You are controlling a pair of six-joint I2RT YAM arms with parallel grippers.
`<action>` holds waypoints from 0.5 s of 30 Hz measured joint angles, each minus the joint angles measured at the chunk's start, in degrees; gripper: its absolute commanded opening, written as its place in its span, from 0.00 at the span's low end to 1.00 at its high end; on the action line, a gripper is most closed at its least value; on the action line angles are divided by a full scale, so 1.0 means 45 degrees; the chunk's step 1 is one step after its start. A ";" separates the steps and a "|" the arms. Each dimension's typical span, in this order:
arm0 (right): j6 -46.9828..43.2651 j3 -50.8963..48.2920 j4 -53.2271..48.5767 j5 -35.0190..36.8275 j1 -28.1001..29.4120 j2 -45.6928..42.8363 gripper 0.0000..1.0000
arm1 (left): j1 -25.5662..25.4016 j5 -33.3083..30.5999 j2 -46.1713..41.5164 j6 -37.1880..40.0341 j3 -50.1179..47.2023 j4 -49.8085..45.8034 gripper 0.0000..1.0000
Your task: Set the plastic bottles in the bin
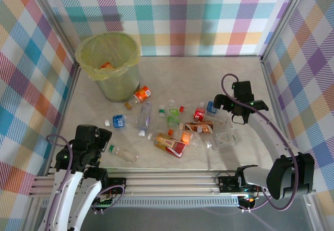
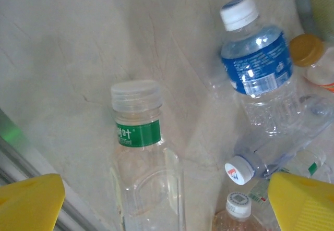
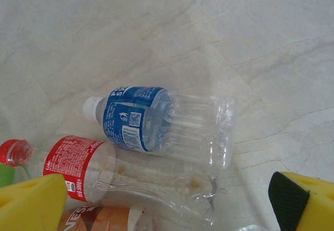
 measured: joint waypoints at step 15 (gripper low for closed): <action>0.0000 0.0000 -0.0010 -0.0005 0.0000 -0.0005 1.00 | -0.0083 0.1613 0.2613 -0.0442 -0.1632 0.1375 1.00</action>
